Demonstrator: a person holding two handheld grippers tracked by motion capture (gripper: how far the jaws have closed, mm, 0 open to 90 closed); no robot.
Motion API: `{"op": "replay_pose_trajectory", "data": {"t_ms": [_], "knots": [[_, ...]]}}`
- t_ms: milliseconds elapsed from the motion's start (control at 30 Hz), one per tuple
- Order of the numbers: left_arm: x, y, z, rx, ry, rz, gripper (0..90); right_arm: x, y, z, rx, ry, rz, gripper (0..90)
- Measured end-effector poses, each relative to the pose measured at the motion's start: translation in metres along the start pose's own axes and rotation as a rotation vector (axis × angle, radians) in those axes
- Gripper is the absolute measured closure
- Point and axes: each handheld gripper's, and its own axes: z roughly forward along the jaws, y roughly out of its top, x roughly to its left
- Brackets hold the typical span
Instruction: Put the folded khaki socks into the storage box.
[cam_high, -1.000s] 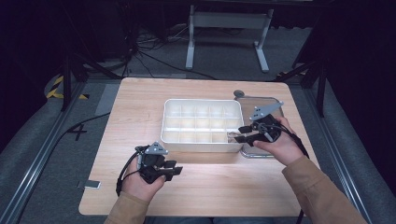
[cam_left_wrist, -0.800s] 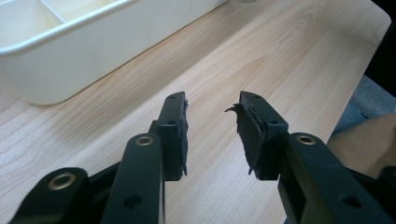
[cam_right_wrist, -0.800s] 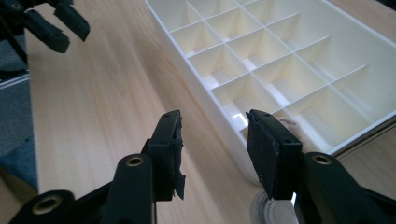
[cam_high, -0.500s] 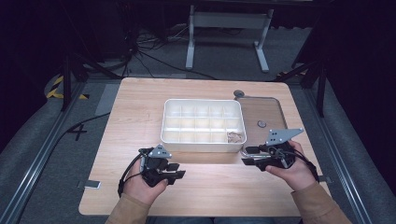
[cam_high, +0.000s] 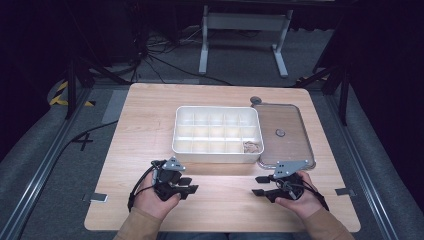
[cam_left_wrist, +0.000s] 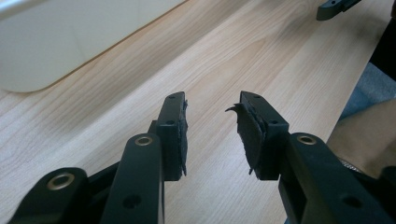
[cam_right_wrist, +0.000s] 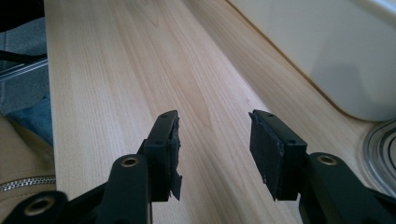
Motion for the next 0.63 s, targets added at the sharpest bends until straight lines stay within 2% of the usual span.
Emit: {"op": "replay_pose_trajectory", "data": {"t_ms": [133,233,633], "knots": [[0.004,-0.001,0.002,0.015,0.001,-0.003,62.7,0.009,-0.01,0.007,0.001,-0.002,-0.008,53.5],[0.011,-0.003,0.005,0.034,0.009,-0.014,62.5,0.015,-0.017,0.014,0.033,-0.006,-0.018,53.4],[0.019,-0.006,0.008,0.04,0.015,-0.036,58.9,0.013,-0.021,0.019,0.014,-0.059,-0.026,49.1]]}}
